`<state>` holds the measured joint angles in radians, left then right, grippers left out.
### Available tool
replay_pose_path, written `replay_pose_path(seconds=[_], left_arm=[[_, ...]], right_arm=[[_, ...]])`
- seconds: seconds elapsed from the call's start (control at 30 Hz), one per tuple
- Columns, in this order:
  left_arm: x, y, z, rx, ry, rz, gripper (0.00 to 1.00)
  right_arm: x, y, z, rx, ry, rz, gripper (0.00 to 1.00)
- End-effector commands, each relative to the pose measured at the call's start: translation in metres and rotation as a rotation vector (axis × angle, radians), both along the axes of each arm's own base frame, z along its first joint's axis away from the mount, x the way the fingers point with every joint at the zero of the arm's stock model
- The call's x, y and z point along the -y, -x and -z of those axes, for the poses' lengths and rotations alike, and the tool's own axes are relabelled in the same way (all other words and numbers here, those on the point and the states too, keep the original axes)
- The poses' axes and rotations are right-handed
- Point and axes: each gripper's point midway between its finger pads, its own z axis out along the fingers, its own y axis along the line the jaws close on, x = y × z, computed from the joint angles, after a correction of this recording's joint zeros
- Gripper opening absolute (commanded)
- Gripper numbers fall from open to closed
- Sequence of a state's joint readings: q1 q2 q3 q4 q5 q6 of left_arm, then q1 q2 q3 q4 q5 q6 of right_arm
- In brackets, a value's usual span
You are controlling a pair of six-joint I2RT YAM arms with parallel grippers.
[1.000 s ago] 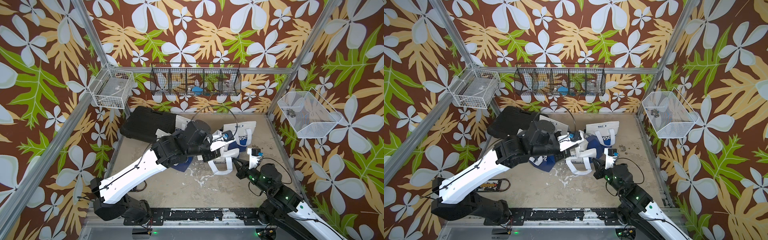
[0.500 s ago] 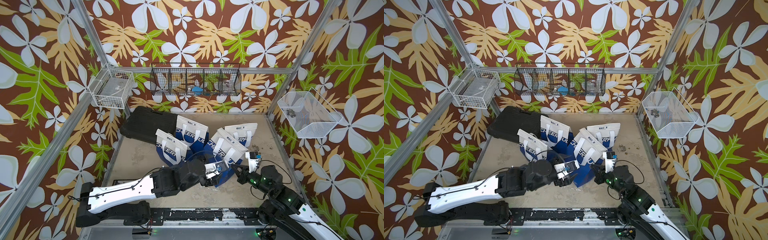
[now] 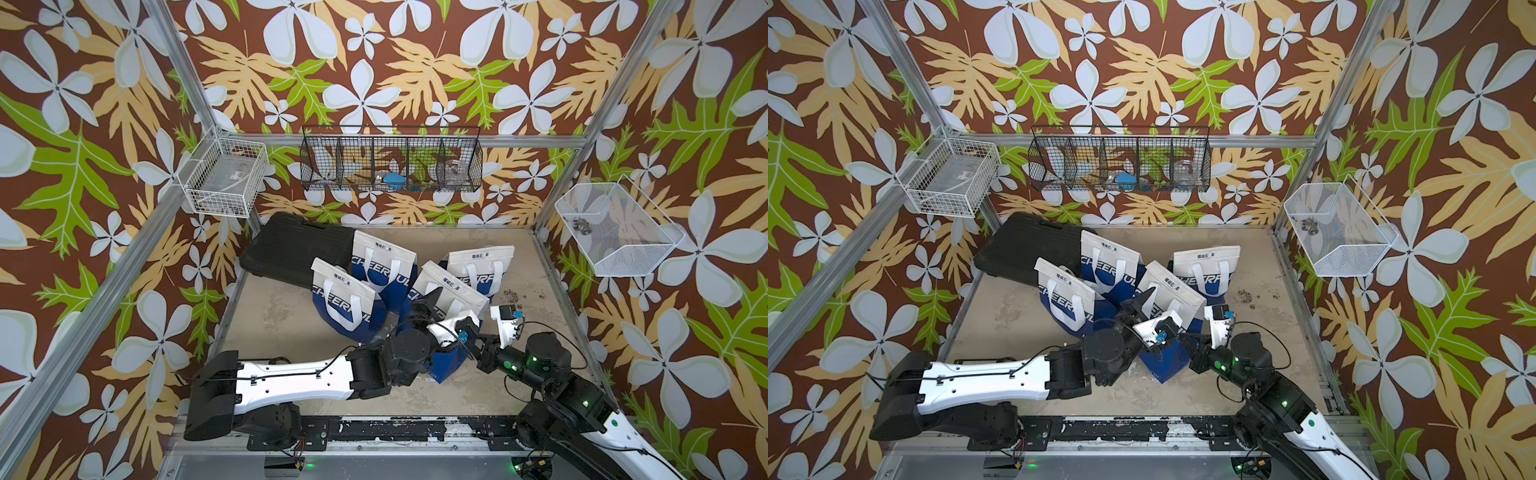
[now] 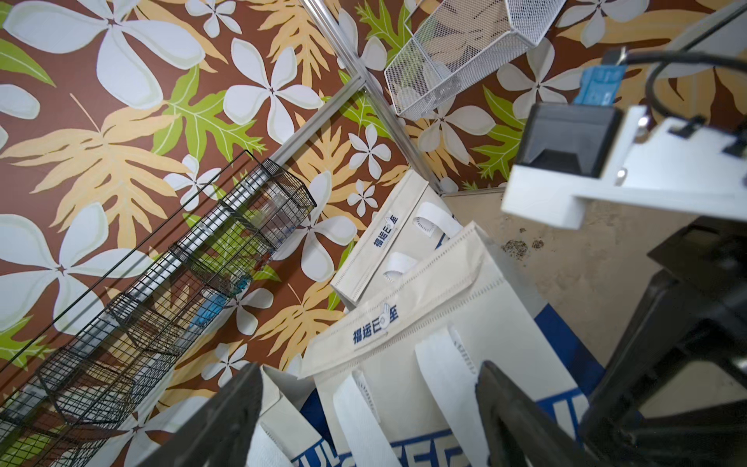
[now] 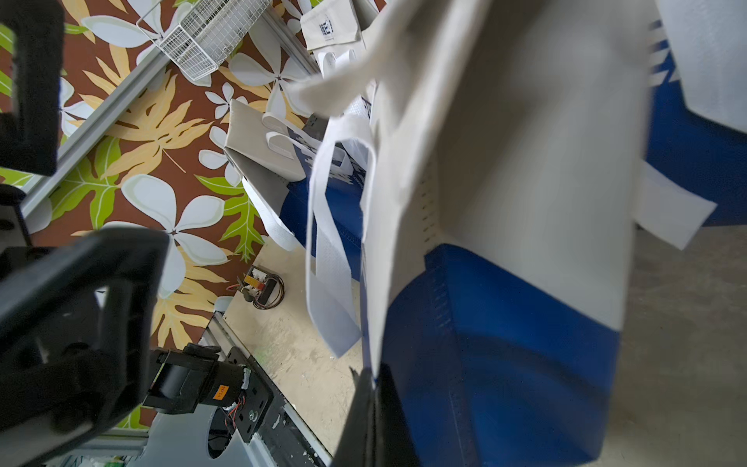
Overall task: Open the takeout bag
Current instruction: Open the takeout bag at the center of the board.
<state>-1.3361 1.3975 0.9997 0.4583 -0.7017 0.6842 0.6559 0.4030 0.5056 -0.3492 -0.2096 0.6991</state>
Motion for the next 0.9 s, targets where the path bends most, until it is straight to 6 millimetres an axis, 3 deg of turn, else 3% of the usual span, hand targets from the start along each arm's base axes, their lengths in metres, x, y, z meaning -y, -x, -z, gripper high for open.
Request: replay_pose_path(seconds=[0.0, 0.17, 0.3, 0.47, 0.57, 0.7, 0.87], left_arm=[[0.013, -0.001, -0.018, 0.050, 0.041, 0.036, 0.82], [0.029, 0.005, -0.001, 0.001, -0.037, 0.169, 0.72], [0.027, 0.017, 0.010, -0.015, -0.139, 0.311, 0.72], [0.039, -0.002, 0.032, -0.003, -0.223, 0.262, 0.72], [0.047, 0.000, 0.047, 0.018, -0.277, 0.298, 0.71], [0.047, -0.026, 0.030, 0.021, -0.214, 0.222, 0.71], [0.051, -0.036, 0.021, 0.055, -0.204, 0.211, 0.70]], right_arm=[[-0.001, 0.002, -0.003, 0.017, 0.006, -0.018, 0.00], [0.002, 0.002, -0.004, 0.024, 0.015, -0.009, 0.00], [0.002, 0.002, -0.003, 0.024, 0.019, -0.010, 0.00], [0.000, 0.003, -0.004, 0.026, 0.012, -0.022, 0.00], [0.000, 0.003, -0.003, 0.024, 0.013, -0.018, 0.00], [-0.001, 0.005, 0.001, 0.017, 0.016, -0.030, 0.00], [-0.001, 0.006, 0.006, 0.014, 0.031, -0.041, 0.00]])
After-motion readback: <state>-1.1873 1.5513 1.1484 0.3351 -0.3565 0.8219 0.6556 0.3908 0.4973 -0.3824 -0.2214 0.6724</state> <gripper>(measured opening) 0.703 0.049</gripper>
